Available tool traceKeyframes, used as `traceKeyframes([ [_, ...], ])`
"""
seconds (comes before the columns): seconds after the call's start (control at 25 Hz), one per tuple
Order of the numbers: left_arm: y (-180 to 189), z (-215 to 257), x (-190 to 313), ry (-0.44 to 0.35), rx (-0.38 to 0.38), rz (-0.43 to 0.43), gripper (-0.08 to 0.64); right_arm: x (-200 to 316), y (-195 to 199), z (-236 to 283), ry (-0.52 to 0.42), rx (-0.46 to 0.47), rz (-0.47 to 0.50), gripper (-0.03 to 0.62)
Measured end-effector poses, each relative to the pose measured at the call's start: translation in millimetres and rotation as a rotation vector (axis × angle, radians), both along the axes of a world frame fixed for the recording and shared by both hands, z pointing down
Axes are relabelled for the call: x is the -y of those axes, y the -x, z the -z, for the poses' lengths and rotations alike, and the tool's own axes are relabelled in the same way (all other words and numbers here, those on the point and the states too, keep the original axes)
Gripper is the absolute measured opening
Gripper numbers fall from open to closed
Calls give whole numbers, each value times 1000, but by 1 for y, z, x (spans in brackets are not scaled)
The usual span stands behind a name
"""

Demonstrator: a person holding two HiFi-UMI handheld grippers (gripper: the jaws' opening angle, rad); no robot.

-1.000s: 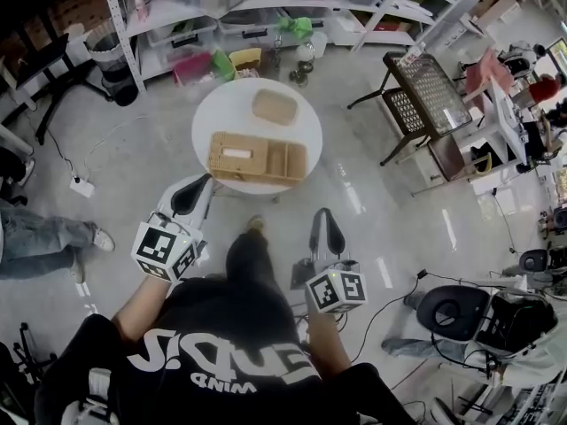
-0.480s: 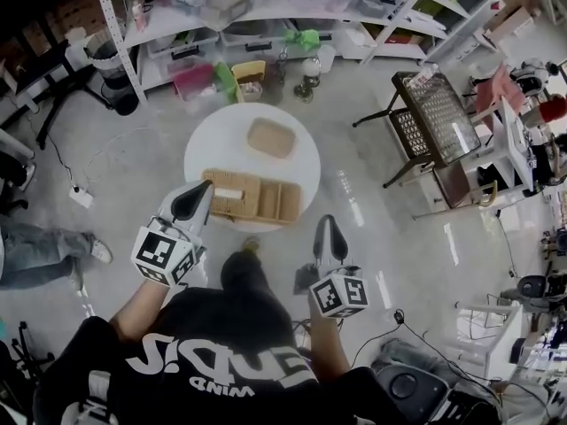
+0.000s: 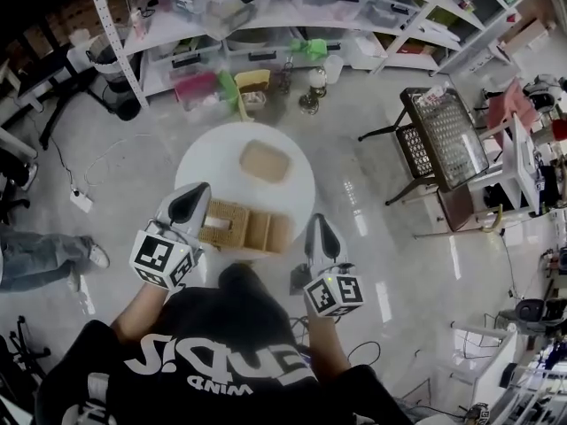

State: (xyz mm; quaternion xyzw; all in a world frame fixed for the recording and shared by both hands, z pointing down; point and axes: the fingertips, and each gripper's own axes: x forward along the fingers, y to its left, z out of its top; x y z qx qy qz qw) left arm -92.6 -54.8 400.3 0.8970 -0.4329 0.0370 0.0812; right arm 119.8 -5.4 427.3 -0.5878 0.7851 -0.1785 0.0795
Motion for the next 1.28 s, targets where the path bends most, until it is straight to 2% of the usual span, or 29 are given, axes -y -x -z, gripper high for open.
traceKeyframes([
  [0.2,-19,1,31,-10,10,31,2,32,-12,-2,5,-23,50,0],
  [0.52,-31,6,63,-23,10,35,2,67,-14,-3,-5,11,85,0],
  [1.0,-27,9,94,-13,12,-70,2,81,-18,9,-25,-1,-27,0],
  [1.12,-31,3,99,-4,9,-83,2,85,-17,6,-17,-5,-29,0],
  [1.2,-35,-1,100,2,8,-94,2,88,-16,4,-9,-6,-14,34],
  [1.28,-40,-2,100,6,9,-104,2,89,-17,2,-6,-6,-5,39],
])
